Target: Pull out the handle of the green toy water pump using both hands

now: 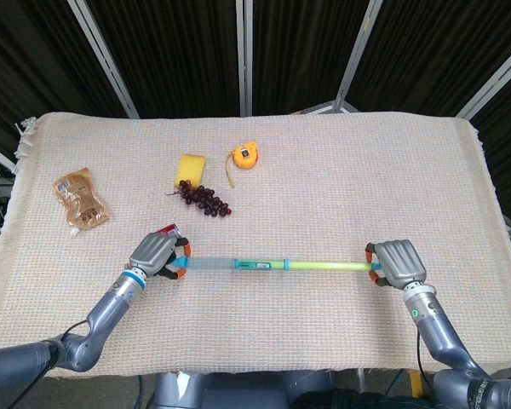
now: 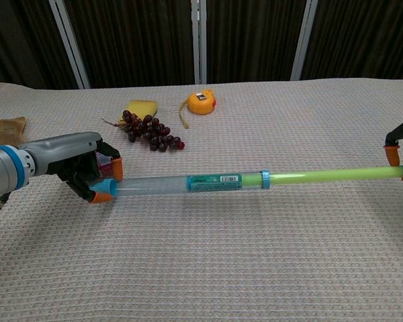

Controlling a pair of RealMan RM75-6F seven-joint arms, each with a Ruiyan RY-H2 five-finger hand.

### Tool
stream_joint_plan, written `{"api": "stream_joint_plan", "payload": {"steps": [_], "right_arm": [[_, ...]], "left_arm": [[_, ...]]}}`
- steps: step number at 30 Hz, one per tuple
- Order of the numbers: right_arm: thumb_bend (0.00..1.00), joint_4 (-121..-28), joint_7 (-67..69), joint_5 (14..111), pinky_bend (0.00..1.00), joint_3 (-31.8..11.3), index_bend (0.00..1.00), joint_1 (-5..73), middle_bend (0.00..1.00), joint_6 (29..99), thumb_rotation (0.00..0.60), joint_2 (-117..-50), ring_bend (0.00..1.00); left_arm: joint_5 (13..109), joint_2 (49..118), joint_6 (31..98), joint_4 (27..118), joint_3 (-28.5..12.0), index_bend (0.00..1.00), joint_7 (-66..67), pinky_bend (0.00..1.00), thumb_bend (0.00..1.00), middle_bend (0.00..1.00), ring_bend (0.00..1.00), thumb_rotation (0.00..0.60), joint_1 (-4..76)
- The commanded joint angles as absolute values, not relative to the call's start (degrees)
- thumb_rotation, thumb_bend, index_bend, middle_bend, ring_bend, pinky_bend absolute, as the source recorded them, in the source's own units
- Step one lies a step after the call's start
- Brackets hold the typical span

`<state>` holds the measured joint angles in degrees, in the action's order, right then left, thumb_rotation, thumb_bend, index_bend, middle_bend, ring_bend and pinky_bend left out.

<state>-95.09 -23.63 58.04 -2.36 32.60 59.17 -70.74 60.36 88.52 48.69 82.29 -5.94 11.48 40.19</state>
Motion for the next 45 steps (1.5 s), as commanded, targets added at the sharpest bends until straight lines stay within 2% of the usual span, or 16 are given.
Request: {"api": "stream_joint_plan", "payload": {"steps": [1,29,32,33,34,36,37,38,40,42,45], "right_arm": [[0.43,-94.29,-23.28,58.93,1.0,-2.32,0.68,32.27,1.0,59.35,0.6,-70.15,1.0],[0.43,-88.51,-19.01,59.72,1.0,-3.49,0.68,29.74,1.0,57.96,0.6,-67.17,1.0],[0.41,-88.26,-18.96,59.79,1.0,-3.5,0.63,29.63,1.0,57.77,0.6,-67.16,1.0],[0.35,-88.24,-18.92,59.85,1.0,-3.49,0.5,29.59,1.0,57.72,0.6,-67.13,1.0],[0.26,-88.2,-18.88,59.89,1.0,-3.47,0.37,29.6,1.0,57.54,0.6,-67.17,1.0],[0.07,-88.11,-18.8,60.05,1.0,-3.21,0.12,29.58,1.0,56.8,0.6,-67.08,1.0],[0.01,-88.12,-18.71,60.12,1.0,-3.22,0.04,29.54,1.0,56.72,0.6,-67.08,1.0],[0.0,-88.17,-18.6,60.27,1.0,-3.28,0.02,29.46,1.0,56.84,0.6,-67.13,1.0],[0.0,-88.22,-18.43,60.76,1.0,-3.32,0.0,29.27,1.0,57.23,0.6,-67.23,1.0],[0.0,-88.64,-18.0,62.05,1.0,-3.3,0.0,28.83,1.0,58.2,0.6,-67.13,1.0],[0.0,-89.77,-16.91,63.81,1.0,-3.22,0.0,27.94,1.0,59.67,0.6,-66.4,1.0]], "left_arm": [[60.93,87.73,48.75,82.34,-5.57,0.79,10.66,1.0,0.46,1.0,0.93,0.6,39.66],[61.44,86.41,48.25,81.25,-5.51,0.8,8.37,1.0,0.47,1.0,0.93,0.6,38.45],[61.36,86.43,48.26,81.07,-5.57,0.79,8.29,1.0,0.46,1.0,0.93,0.6,38.38],[61.36,86.42,48.26,81.04,-5.57,0.77,8.27,1.0,0.46,1.0,0.93,0.6,38.36],[61.38,86.41,48.24,81.04,-5.57,0.69,8.24,1.0,0.46,1.0,0.93,0.6,38.35],[61.78,86.3,48.17,81.12,-5.49,0.49,7.84,1.0,0.43,1.0,0.93,0.6,38.24],[62.08,86.19,48.02,81.19,-5.43,0.33,7.44,1.0,0.38,1.0,0.93,0.6,38.2],[62.37,86.02,47.8,81.33,-5.39,0.19,6.9,1.0,0.33,1.0,0.93,0.6,38.14],[62.96,85.67,47.6,81.61,-5.3,0.05,6.07,1.0,0.24,0.99,0.93,0.6,38.0],[64.38,84.86,48.3,82.47,-5.19,0.01,5.03,1.0,0.21,0.99,0.93,0.6,37.56],[66.09,83.34,49.57,84.17,-5.13,0.0,3.73,1.0,0.21,0.98,0.92,0.6,36.81]]}}
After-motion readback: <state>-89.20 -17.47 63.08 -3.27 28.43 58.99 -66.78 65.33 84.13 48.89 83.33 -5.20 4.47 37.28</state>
